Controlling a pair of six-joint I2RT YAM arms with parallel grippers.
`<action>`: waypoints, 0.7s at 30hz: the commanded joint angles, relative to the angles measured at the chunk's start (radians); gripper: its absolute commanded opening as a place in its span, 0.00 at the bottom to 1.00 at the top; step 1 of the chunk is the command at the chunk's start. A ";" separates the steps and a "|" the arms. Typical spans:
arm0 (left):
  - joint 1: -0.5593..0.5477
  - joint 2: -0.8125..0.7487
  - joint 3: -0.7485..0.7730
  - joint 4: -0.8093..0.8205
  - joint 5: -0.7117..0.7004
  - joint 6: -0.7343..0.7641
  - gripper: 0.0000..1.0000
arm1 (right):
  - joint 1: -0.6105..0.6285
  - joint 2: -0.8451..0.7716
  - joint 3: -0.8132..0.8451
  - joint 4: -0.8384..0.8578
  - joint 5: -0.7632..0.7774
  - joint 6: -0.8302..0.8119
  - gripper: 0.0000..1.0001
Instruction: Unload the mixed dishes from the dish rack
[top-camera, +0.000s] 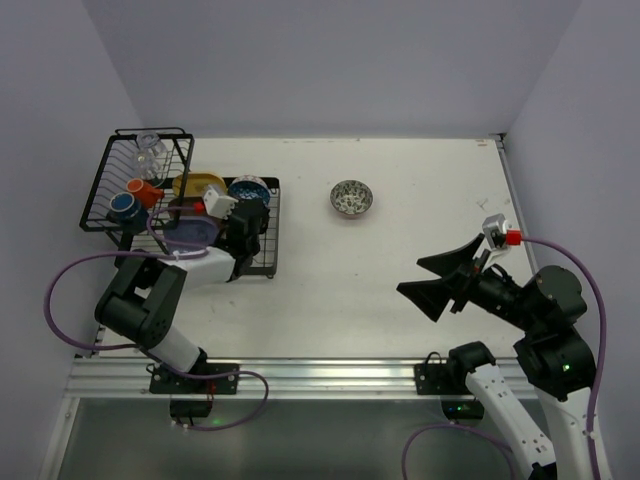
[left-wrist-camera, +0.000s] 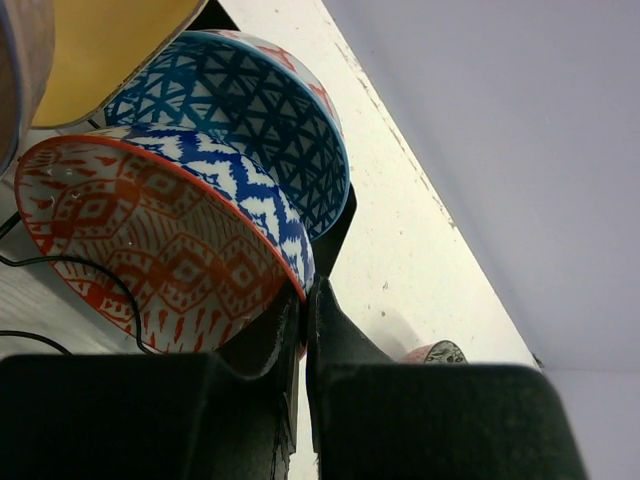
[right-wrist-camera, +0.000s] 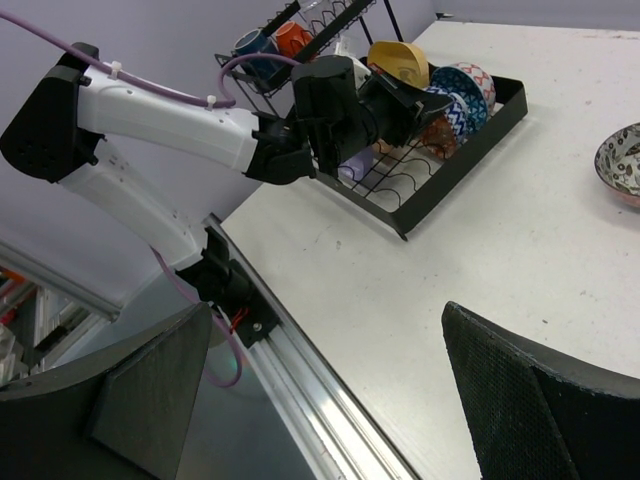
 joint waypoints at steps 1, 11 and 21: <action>-0.002 -0.051 -0.002 0.212 -0.001 0.021 0.00 | -0.001 0.005 0.015 0.002 0.012 -0.015 0.99; -0.027 -0.034 0.013 0.306 0.028 0.078 0.00 | -0.001 0.014 0.019 -0.002 0.018 -0.024 0.99; -0.142 -0.180 -0.007 0.303 -0.010 0.240 0.00 | -0.001 0.022 0.015 0.001 0.061 -0.002 0.99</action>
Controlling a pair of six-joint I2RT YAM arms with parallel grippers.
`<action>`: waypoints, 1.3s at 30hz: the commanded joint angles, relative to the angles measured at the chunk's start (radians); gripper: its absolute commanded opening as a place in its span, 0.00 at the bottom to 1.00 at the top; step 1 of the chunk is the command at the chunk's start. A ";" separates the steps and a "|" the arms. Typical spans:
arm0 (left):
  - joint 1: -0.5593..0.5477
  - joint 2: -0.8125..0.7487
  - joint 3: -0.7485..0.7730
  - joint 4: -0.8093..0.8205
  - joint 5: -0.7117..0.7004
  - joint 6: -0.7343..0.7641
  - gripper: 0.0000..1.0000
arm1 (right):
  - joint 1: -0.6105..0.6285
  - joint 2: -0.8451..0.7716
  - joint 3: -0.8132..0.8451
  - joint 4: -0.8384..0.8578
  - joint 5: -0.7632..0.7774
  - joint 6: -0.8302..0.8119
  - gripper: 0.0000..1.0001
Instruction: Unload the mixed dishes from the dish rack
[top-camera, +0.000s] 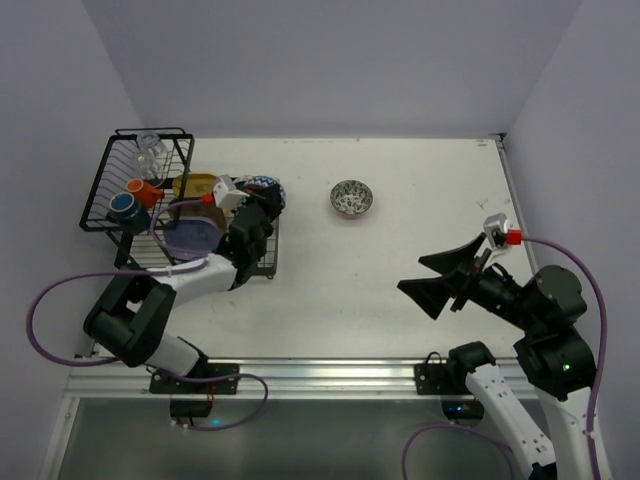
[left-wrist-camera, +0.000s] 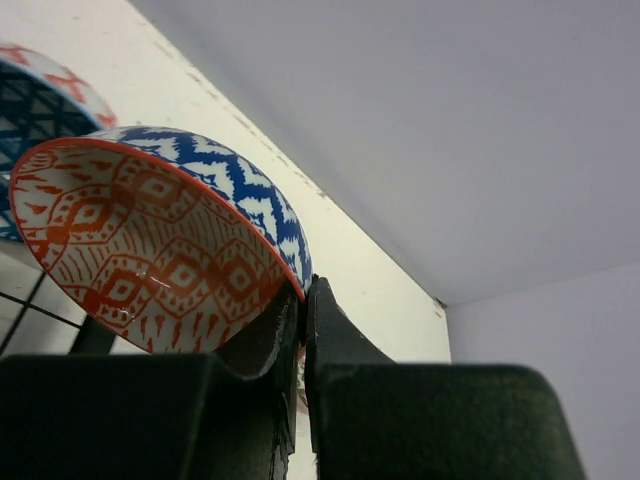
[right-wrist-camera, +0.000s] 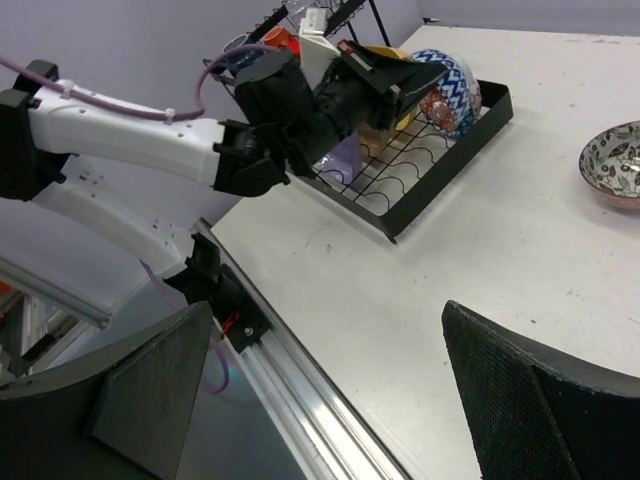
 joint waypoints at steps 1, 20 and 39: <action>-0.061 -0.118 0.004 0.103 -0.050 0.153 0.00 | -0.002 0.023 0.016 -0.001 0.052 0.007 0.99; -0.740 -0.268 0.320 -0.935 -0.009 0.911 0.00 | 0.018 0.434 0.169 -0.096 0.265 -0.047 0.95; -0.937 -0.101 0.550 -1.442 0.506 1.357 0.00 | 0.429 0.677 0.150 -0.286 0.481 -0.147 0.71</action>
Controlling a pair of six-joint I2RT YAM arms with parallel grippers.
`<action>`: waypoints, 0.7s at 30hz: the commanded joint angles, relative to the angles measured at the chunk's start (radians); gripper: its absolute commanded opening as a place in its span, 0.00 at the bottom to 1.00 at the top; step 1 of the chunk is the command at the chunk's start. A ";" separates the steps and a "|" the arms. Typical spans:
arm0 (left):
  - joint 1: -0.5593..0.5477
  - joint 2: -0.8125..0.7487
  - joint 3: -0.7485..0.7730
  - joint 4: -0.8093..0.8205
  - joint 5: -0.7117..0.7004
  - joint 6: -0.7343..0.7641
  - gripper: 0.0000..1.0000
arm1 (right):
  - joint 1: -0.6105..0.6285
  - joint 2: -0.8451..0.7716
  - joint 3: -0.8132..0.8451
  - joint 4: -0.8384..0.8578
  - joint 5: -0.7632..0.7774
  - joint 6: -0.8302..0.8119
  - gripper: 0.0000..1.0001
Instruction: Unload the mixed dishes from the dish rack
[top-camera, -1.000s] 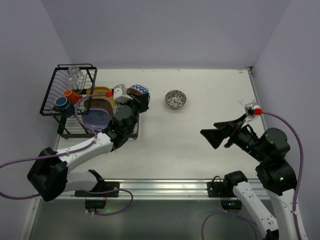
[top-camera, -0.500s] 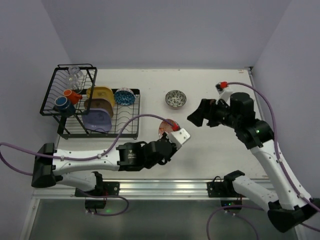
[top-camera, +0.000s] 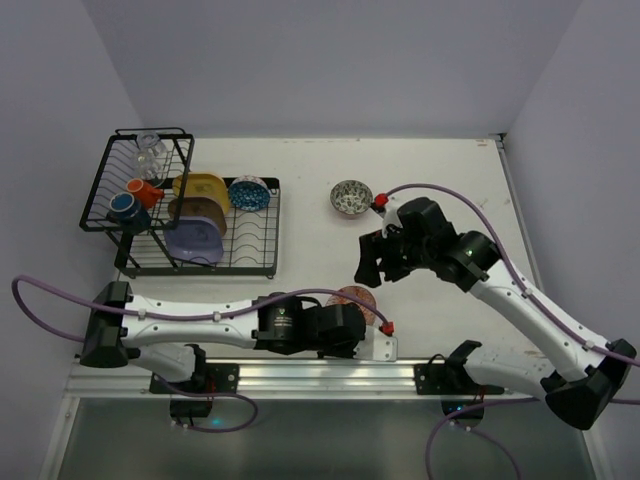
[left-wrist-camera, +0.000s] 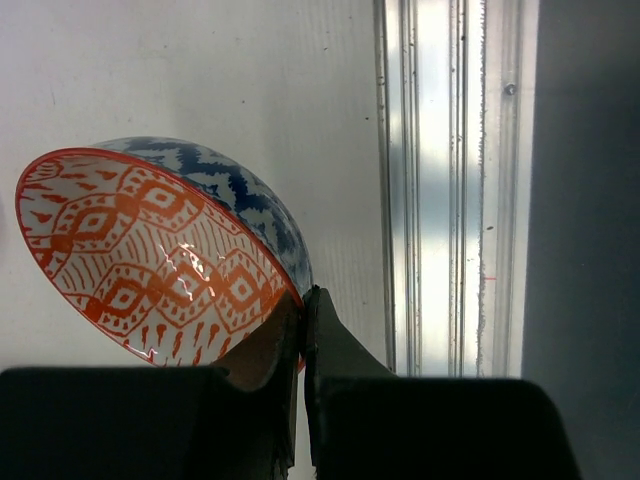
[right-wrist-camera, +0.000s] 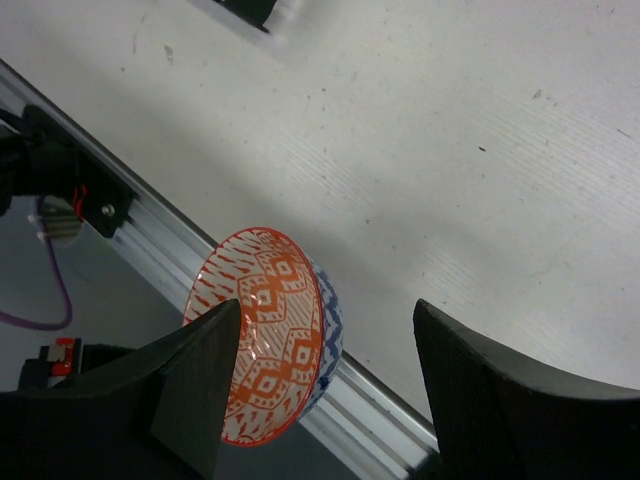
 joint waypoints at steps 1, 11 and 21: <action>0.014 0.023 0.094 -0.064 0.085 0.117 0.00 | 0.044 0.032 -0.003 -0.072 0.091 -0.033 0.68; 0.069 0.091 0.152 -0.121 0.082 0.159 0.00 | 0.116 0.041 -0.048 -0.160 0.170 -0.019 0.47; 0.098 0.103 0.153 -0.126 0.054 0.177 0.00 | 0.133 0.104 -0.071 -0.117 0.147 -0.012 0.38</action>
